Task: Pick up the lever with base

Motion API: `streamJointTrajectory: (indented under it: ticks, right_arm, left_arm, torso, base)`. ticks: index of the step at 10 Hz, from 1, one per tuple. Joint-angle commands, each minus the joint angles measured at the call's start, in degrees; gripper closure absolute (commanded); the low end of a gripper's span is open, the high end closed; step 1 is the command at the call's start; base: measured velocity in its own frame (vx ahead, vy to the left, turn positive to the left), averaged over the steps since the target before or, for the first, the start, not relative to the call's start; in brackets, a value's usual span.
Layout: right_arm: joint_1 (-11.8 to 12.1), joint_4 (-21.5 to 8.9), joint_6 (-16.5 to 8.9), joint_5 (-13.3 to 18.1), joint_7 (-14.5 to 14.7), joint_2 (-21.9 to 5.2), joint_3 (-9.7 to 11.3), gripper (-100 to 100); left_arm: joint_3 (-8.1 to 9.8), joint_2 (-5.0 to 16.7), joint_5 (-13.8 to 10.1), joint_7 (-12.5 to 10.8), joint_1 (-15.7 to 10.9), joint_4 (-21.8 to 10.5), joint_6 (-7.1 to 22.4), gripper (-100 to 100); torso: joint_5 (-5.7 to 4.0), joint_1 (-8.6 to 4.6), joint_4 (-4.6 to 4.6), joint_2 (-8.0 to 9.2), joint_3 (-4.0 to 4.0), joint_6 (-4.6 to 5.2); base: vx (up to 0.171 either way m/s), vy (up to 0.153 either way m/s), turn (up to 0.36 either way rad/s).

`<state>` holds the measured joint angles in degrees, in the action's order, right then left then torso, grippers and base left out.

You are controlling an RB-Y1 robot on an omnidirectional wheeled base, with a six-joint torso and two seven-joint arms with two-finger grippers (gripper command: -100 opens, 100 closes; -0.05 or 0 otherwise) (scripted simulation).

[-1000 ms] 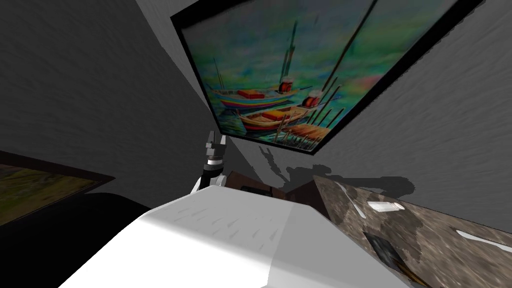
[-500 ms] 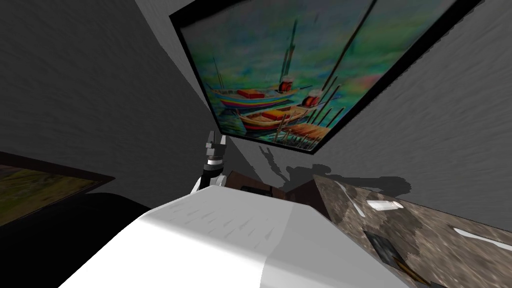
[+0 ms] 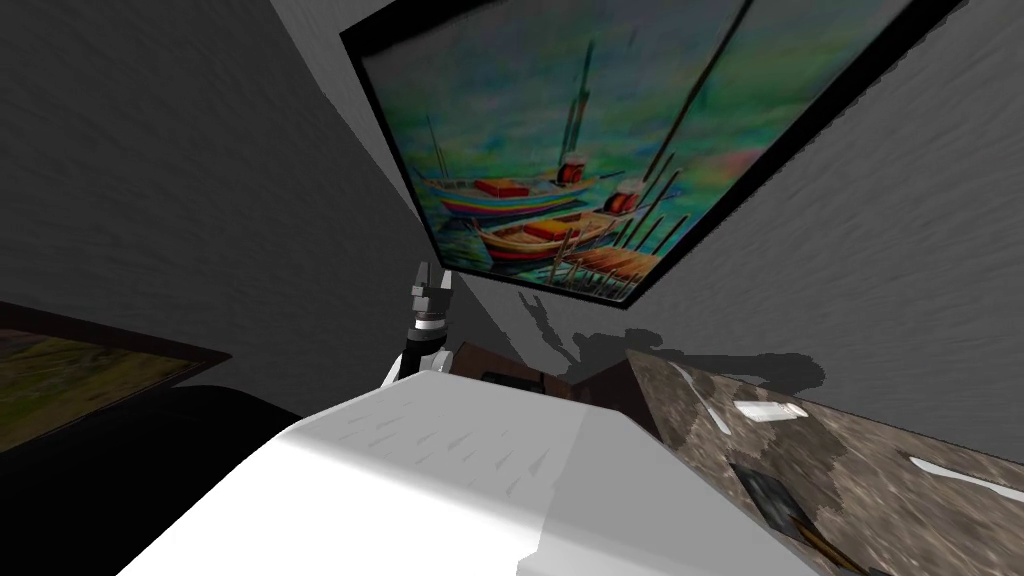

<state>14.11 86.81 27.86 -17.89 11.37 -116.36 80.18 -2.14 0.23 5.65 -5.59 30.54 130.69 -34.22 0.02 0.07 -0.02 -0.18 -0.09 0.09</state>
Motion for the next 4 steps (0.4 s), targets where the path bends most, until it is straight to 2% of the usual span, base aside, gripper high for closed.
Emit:
streamJointTrajectory:
  ticks: [1,2,3,4]
  right_arm:
    - [-0.2,1.6,0.2,-0.4,0.2,-1.8,0.7,100]
    - [-0.3,2.2,0.5,-0.7,0.3,-2.7,1.1,100]
    - [-0.3,1.6,0.4,-0.6,0.4,-2.0,0.9,100]
    - [-0.3,1.7,0.5,-0.7,0.4,-2.1,1.0,0]
  left_arm:
    - [0.00,0.0,0.0,0.0,0.0,0.0,0.0,0]
    - [0.00,0.0,0.0,0.0,0.0,0.0,0.0,0]
    - [0.00,0.0,0.0,0.0,0.0,0.0,0.0,0]
    - [0.00,0.0,0.0,0.0,0.0,0.0,0.0,0]
  torso:
    - [0.00,0.00,0.00,0.00,0.00,0.00]
    - [0.00,0.02,-0.01,-0.03,-0.02,-0.01]
    - [0.00,0.03,-0.01,-0.05,-0.03,-0.01]
    - [-0.02,0.02,-0.01,-0.03,-0.02,-0.01]
  base:
    - [0.012,-0.008,0.015]
    - [0.017,-0.005,0.011]
    - [0.008,-0.002,0.002]
    - [0.000,0.000,0.000]
